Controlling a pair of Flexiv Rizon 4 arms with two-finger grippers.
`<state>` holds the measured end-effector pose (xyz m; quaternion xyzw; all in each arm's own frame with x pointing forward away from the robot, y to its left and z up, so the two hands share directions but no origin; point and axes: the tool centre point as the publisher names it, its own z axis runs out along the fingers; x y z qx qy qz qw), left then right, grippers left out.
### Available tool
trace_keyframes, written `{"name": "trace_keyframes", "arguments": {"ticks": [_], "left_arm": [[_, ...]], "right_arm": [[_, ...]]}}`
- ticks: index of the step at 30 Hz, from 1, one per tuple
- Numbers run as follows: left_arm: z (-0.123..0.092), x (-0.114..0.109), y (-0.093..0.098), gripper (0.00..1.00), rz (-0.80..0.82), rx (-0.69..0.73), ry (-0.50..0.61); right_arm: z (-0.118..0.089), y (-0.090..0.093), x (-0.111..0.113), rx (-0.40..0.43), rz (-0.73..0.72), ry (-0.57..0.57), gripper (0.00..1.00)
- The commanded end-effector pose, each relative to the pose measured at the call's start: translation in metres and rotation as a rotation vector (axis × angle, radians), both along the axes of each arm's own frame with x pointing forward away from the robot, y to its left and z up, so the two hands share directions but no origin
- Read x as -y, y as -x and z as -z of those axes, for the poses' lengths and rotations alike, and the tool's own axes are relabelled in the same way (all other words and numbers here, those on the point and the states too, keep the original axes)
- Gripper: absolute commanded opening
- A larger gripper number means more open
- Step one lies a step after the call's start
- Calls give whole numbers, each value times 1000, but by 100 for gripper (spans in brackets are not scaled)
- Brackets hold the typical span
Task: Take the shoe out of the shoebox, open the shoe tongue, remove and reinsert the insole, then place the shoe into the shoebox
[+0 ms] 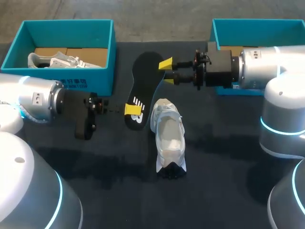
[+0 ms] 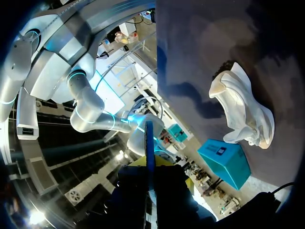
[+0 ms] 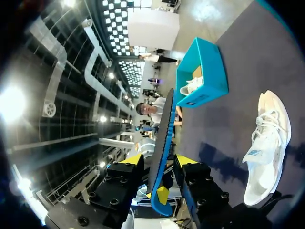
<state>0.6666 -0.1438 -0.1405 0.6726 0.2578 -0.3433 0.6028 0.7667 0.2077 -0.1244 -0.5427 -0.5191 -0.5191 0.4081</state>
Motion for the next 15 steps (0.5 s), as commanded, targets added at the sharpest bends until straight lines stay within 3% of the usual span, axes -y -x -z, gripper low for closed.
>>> {"name": "trace_keyframes", "arguments": {"ticks": [1, 10, 15], "left_arm": [[1, 1, 1, 0, -3, 3, 3], [1, 1, 1, 0, -3, 3, 3], [1, 1, 1, 0, -3, 3, 3]], "right_arm": [[-1, -2, -5, -9, -9, 13, 38], [-2, -4, -12, -23, -24, 23, 18], [-2, -5, -15, -27, -24, 24, 18]]}}
